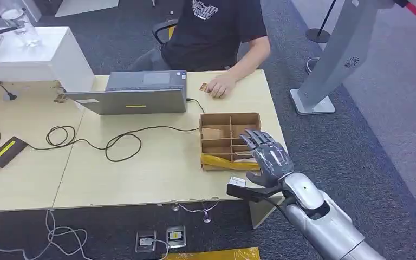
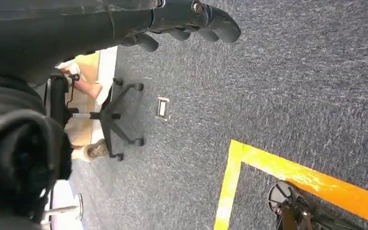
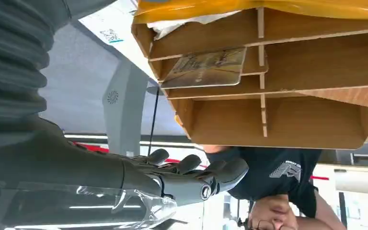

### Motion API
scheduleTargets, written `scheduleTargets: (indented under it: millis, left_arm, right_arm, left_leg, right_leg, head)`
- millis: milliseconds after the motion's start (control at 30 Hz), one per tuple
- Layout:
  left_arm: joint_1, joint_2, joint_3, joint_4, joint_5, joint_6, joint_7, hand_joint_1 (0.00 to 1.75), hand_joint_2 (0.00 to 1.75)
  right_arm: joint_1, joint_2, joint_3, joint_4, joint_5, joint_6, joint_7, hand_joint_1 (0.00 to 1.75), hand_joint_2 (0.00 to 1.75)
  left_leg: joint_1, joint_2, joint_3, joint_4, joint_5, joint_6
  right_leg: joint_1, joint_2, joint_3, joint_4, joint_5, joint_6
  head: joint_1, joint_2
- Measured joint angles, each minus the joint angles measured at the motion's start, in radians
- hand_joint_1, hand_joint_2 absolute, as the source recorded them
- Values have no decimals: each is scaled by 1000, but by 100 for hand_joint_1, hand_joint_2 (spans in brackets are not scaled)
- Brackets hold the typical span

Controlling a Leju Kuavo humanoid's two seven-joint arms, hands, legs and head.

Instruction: Pass the card to the sensor for recognition and then transmit it.

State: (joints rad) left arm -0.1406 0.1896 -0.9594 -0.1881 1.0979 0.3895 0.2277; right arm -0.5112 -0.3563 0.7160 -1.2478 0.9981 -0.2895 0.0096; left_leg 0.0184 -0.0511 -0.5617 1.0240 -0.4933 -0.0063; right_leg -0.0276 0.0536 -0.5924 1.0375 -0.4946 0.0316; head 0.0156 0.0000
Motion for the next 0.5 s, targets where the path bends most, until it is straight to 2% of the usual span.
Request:
scheduleTargets:
  millis: [67, 100, 167, 500]
  left_arm:
    - [0, 0, 0, 0, -1, -3, 0, 0, 0]
    - [-1, 0, -1, 0, 0, -5, 0, 0, 0]
    - [-1, 0, -1, 0, 0, -9, 0, 0, 0]
    - [-2, 0, -2, 0, 1, -14, 3, 0, 0]
  right_arm:
    - [6, 16, 0, 1, 51, 3, 9, 0, 175]
    - [8, 45, 0, 8, 122, 5, 19, 0, 175]
    - [9, 71, -2, 20, 151, 8, 18, 0, 175]
    - [24, 91, -30, 21, 201, 63, 40, 0, 175]
  left_leg:
    - [0, 0, 0, 0, 0, 0]
    - [0, 0, 0, 0, 0, 0]
    - [0, 0, 0, 0, 0, 0]
    - [0, 0, 0, 0, 0, 0]
  right_leg:
    - [0, 0, 0, 0, 0, 0]
    - [0, 0, 0, 0, 0, 0]
    - [0, 0, 0, 0, 0, 0]
    - [0, 0, 0, 0, 0, 0]
  head:
    - [0, 0]
    - [0, 0]
    - [0, 0]
    - [0, 0]
